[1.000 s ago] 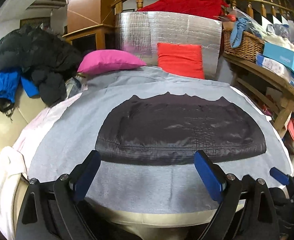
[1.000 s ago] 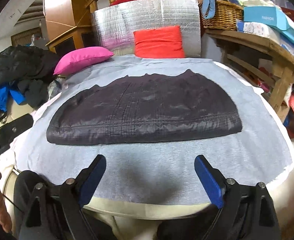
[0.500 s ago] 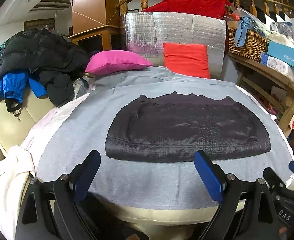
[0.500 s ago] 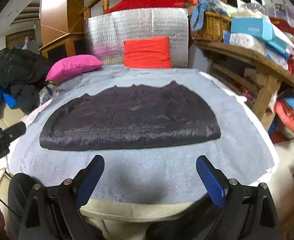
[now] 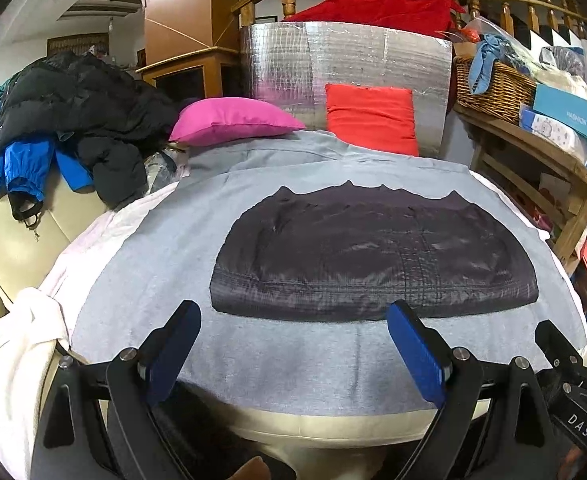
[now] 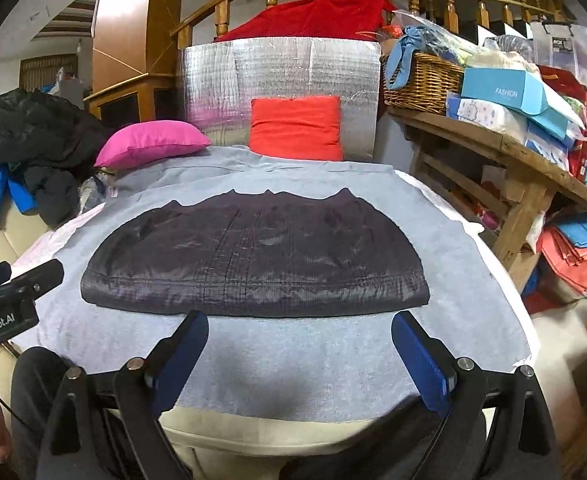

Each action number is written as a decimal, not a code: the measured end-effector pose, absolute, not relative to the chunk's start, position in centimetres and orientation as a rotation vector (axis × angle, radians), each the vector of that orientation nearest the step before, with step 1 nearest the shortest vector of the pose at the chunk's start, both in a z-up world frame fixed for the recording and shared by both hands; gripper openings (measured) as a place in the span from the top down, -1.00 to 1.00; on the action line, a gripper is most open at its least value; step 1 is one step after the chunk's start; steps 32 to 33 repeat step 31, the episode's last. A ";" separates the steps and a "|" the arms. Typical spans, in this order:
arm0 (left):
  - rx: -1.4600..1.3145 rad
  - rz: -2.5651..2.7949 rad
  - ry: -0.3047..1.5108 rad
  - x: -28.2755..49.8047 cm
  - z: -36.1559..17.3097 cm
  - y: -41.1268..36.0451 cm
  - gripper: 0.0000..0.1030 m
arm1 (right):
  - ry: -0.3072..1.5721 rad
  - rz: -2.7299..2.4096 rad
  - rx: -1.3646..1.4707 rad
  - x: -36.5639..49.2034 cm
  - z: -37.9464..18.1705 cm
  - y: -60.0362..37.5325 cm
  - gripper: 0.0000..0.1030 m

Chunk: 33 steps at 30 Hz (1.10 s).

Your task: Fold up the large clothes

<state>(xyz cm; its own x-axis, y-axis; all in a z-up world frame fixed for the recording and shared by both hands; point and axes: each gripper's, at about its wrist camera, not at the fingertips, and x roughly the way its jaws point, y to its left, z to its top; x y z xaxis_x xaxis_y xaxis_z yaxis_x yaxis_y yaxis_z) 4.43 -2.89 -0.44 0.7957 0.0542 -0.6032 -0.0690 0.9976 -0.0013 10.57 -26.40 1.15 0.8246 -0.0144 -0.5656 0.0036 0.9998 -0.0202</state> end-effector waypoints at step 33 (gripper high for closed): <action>-0.036 -0.003 0.649 4.3 -0.1 -3.7 -0.84 | 0.614 -0.009 -0.033 10.6 1.1 -26.2 -0.84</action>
